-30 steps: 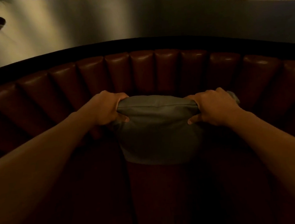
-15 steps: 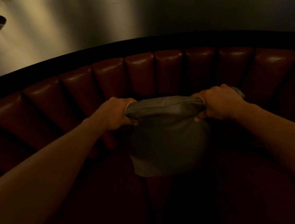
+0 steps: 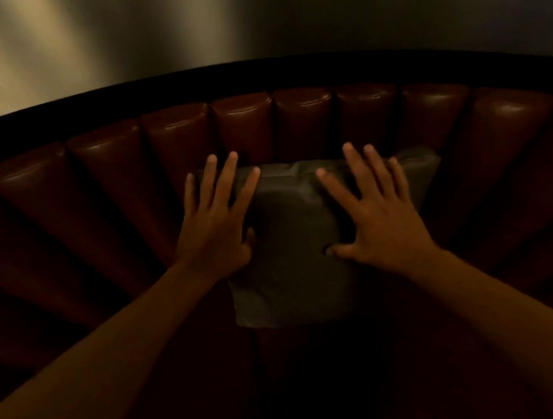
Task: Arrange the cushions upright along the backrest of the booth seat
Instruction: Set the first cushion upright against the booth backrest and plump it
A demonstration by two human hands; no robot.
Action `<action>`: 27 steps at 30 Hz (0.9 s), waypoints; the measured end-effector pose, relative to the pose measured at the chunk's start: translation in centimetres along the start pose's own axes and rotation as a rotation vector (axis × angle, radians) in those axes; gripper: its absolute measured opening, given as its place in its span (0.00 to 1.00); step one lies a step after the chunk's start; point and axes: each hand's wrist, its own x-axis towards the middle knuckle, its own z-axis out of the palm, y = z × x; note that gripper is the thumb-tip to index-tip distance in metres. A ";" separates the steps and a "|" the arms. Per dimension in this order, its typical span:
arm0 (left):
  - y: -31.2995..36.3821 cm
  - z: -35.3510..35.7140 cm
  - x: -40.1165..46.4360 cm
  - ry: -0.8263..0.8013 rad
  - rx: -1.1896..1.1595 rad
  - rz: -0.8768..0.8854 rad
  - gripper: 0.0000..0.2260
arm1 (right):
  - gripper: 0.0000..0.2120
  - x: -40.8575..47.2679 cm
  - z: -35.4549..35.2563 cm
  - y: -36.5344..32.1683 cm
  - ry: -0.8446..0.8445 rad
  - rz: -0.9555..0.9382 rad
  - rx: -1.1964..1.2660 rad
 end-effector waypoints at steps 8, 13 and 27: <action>3.7 5.3 -1.6 -0.193 0.109 0.036 0.65 | 0.73 -2.5 5.8 -1.0 -0.190 0.129 -0.077; 3.6 6.5 -0.9 -0.232 0.170 0.006 0.67 | 0.72 -1.2 7.0 -1.0 -0.283 0.175 -0.099; 4.0 3.8 0.5 -0.179 0.182 0.033 0.62 | 0.66 -1.5 3.9 -0.4 -0.110 0.197 -0.033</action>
